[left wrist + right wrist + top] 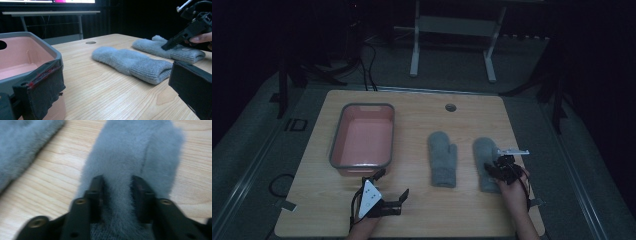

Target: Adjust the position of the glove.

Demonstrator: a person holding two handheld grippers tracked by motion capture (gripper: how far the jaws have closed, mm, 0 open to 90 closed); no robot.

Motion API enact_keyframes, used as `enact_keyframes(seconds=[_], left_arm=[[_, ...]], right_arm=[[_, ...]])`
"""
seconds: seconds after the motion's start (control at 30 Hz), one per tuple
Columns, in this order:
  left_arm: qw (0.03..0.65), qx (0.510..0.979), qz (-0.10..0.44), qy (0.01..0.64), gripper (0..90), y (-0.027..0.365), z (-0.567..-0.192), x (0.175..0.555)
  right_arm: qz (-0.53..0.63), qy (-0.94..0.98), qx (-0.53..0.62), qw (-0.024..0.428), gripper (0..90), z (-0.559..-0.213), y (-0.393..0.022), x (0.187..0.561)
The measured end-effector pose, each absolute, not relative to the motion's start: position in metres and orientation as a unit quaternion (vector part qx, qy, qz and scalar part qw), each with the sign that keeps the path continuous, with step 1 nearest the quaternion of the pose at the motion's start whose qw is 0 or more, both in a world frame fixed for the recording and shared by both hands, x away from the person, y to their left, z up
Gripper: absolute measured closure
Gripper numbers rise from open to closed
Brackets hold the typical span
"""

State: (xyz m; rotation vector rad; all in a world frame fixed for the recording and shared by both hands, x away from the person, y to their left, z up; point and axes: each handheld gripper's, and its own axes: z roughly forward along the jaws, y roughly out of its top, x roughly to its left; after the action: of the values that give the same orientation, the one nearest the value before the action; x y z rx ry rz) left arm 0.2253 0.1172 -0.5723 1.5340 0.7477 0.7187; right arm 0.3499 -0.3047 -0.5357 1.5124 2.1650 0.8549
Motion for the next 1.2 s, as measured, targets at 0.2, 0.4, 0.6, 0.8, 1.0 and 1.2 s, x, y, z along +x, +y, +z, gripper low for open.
enact_keyframes(seconds=[0.2,0.4,0.6,0.8,1.0,1.2], left_arm=[[0.601,0.662,0.309,0.324,0.2,0.117,-0.572,0.226],[0.601,0.662,0.310,0.324,0.2,0.117,-0.572,0.225],[0.601,0.662,0.310,0.323,0.2,0.117,-0.572,0.225],[0.601,0.662,0.309,0.324,0.2,0.118,-0.572,0.225],[0.602,0.662,0.309,0.324,0.2,0.118,-0.572,0.226],[0.601,0.662,0.309,0.324,0.2,0.118,-0.572,0.226]], right_arm=[[0.319,0.761,0.534,0.187,45.7,-0.524,-0.305,0.344],[0.321,0.746,0.551,0.192,42.1,-0.532,-0.305,0.344],[0.295,0.758,0.541,0.214,71.5,-0.544,-0.298,0.344],[0.311,0.739,0.559,0.212,81.6,-0.531,-0.294,0.341],[0.335,0.726,0.563,0.209,81.7,-0.510,-0.280,0.340],[0.348,0.713,0.566,0.223,81.7,-0.482,-0.266,0.344]])
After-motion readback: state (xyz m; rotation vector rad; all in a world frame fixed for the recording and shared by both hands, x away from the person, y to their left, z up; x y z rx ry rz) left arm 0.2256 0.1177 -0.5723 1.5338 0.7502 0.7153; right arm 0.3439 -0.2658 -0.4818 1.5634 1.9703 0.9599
